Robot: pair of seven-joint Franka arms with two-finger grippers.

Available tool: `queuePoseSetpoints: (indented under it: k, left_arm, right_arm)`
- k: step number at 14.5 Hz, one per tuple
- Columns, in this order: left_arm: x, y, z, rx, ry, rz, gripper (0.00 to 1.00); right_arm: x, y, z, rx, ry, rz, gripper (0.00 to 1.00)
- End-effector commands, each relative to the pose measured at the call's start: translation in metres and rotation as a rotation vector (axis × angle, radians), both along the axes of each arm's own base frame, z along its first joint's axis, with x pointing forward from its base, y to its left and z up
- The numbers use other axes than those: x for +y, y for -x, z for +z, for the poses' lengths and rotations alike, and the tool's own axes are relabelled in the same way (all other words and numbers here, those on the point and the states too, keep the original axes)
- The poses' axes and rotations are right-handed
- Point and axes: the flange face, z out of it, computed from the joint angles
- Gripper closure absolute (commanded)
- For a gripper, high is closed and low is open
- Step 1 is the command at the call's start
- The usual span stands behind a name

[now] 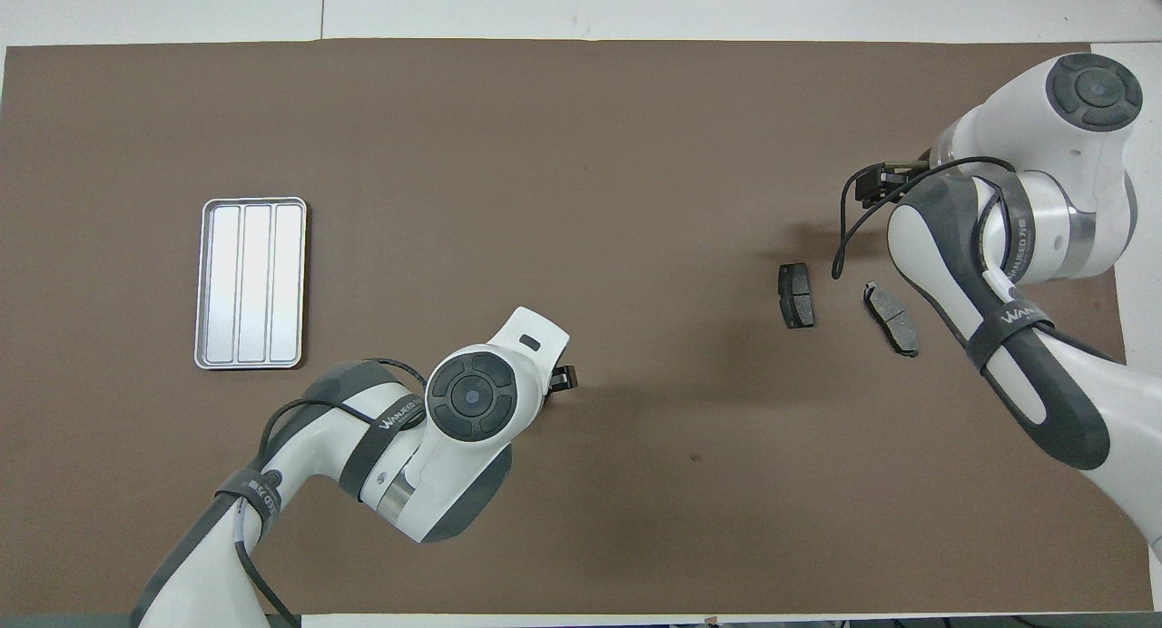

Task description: Pick bearing gear from pile to tray

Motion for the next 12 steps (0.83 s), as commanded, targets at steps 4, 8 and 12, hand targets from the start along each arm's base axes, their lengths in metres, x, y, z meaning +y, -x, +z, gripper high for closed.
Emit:
queuePoseSetpoints:
  k: [4,8,12]
  left_arm:
    - [-0.018,0.019,-0.005,0.013,-0.021,0.002,0.0]
    - [-0.018,0.015,-0.019,0.0,-0.034,-0.014,0.0]
    - [-0.018,0.013,-0.022,-0.003,-0.03,-0.015,0.01]
  right_arm:
    - [-0.001,-0.024,-0.046,-0.019,0.006,-0.084,0.0]
    - [0.005,-0.032,-0.055,-0.014,0.008,-0.125,0.01]
    - [0.003,-0.044,-0.062,-0.024,0.0,-0.14,0.03]
